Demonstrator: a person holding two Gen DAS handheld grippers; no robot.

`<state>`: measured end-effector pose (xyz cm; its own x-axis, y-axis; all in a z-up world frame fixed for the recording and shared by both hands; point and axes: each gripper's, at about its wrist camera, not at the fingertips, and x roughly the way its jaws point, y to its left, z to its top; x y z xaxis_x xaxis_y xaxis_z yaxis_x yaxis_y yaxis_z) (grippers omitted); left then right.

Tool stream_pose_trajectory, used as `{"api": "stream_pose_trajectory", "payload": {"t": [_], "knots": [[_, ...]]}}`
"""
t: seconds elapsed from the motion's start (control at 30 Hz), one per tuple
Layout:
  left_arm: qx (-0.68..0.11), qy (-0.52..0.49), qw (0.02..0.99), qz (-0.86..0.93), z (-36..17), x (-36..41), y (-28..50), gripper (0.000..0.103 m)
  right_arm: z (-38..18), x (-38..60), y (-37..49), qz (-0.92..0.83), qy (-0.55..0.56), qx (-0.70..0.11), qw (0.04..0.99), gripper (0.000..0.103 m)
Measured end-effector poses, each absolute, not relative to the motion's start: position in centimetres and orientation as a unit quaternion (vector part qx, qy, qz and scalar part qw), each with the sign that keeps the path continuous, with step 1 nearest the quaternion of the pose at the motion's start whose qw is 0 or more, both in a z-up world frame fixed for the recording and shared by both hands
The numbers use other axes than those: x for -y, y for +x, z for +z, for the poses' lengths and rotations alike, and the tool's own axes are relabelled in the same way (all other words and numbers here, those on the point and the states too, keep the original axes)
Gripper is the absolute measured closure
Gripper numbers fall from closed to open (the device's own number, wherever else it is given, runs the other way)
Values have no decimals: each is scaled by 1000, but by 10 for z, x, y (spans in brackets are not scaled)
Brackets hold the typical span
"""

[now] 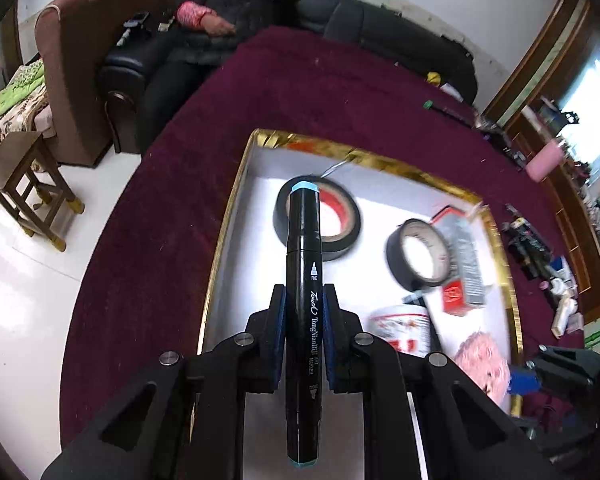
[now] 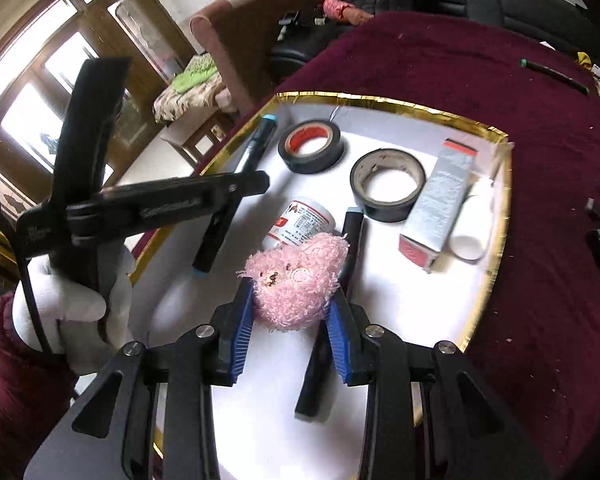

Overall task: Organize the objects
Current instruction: 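Carry teddy and marker into the white tray and open both tools, then move the right tool to the marker pile and grasp a black marker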

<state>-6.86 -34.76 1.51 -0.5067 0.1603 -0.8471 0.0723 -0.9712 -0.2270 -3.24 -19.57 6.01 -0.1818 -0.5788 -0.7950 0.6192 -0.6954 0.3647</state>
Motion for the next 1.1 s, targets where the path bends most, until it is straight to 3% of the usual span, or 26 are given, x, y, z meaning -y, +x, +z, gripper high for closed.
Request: {"api": "stream_pose_trajectory", "payload": {"t": [0.2,0.47,0.63,0.83,0.97,1.0,1.1], "knots": [[111,-493,28,862,15,347,-67,89,55,206,-38,-764,513,-33,389,70],[124,-458,40,879,40,352,-54,72,50,222,-43,-764,519,-72,377,70],[133,-434,44,890,57,357,-44,62,45,227,-50,-768,522,-85,363,66],[162,-417,50,893,66,362,-36,51,57,212,-50,-783,505,-69,356,52],[178,-408,57,893,67,363,-31,46,67,204,-45,-792,494,-57,354,51],[190,-406,65,891,67,364,-29,42,70,200,-44,-795,491,-52,353,51],[235,-385,95,887,70,367,-20,15,83,180,-37,-805,476,-29,354,51]]}}
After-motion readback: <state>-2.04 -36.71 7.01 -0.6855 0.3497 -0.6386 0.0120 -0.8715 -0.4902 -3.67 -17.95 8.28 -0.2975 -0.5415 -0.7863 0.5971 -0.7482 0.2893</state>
